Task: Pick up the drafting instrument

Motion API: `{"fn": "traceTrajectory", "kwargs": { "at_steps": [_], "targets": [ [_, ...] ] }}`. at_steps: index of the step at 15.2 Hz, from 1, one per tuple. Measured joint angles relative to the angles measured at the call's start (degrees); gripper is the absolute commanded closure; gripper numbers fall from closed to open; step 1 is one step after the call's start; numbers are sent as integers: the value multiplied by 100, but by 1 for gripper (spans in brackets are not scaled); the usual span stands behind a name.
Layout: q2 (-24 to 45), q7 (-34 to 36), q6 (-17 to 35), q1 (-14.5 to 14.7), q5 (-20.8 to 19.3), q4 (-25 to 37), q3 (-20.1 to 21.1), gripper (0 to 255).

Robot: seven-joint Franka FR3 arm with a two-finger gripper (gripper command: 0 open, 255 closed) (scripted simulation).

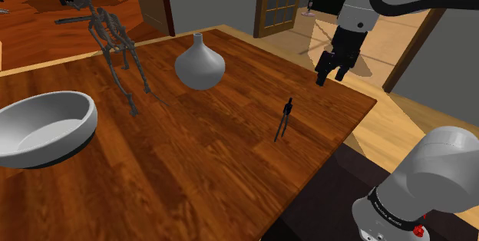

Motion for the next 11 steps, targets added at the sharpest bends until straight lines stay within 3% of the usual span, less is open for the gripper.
{"fn": "traceTrajectory", "kwargs": {
  "at_steps": [4,11],
  "targets": [
    [-33,320,-90,104,151,90,283,0],
    [167,1388,-243,401,617,563,1210,0]
  ]
}}
